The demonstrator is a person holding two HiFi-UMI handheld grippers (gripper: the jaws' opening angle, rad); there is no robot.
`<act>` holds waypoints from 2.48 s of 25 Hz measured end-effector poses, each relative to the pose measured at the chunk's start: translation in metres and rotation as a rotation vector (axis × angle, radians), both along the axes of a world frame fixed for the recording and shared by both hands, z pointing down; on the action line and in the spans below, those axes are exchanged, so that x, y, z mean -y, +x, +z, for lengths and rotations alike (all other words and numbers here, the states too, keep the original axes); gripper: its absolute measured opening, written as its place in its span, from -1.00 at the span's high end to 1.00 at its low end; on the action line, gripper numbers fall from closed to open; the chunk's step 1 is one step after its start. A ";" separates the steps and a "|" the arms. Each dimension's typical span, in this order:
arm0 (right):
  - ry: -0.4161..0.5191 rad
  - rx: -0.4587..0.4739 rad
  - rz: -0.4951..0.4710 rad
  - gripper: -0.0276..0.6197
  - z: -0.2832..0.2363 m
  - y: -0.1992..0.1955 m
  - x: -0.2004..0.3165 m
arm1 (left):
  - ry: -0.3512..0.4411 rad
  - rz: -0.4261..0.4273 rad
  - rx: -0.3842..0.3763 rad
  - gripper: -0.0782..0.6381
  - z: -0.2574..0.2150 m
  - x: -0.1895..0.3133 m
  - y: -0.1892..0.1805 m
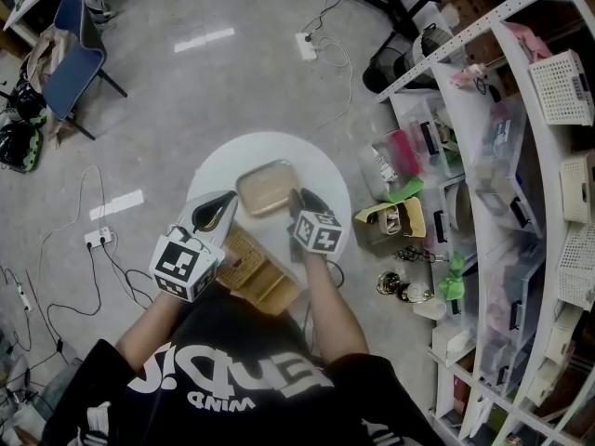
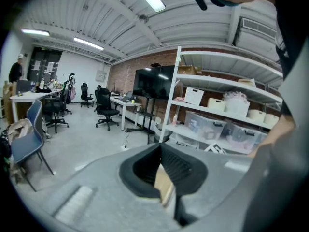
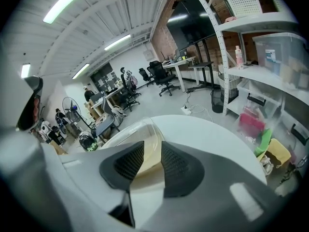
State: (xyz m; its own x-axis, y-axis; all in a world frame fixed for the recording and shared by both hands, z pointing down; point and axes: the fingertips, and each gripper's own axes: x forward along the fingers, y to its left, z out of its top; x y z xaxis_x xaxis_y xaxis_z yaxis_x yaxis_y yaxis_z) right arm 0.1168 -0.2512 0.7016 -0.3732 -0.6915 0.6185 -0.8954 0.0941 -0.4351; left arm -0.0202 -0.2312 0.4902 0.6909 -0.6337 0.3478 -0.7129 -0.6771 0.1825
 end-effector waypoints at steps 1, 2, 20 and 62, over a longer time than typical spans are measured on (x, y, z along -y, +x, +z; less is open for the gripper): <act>0.003 0.010 0.005 0.58 -0.003 0.000 -0.001 | 0.001 0.000 -0.001 0.78 -0.001 -0.001 0.000; 0.007 0.022 0.010 0.60 -0.005 0.000 -0.001 | 0.002 0.000 -0.002 0.78 -0.002 -0.002 0.000; 0.108 0.209 0.022 0.80 -0.071 -0.030 -0.019 | 0.025 -0.020 -0.029 0.78 -0.018 -0.028 -0.020; 0.530 -0.049 0.243 0.80 -0.278 -0.045 -0.211 | 0.111 0.178 -0.096 0.78 -0.071 -0.103 -0.048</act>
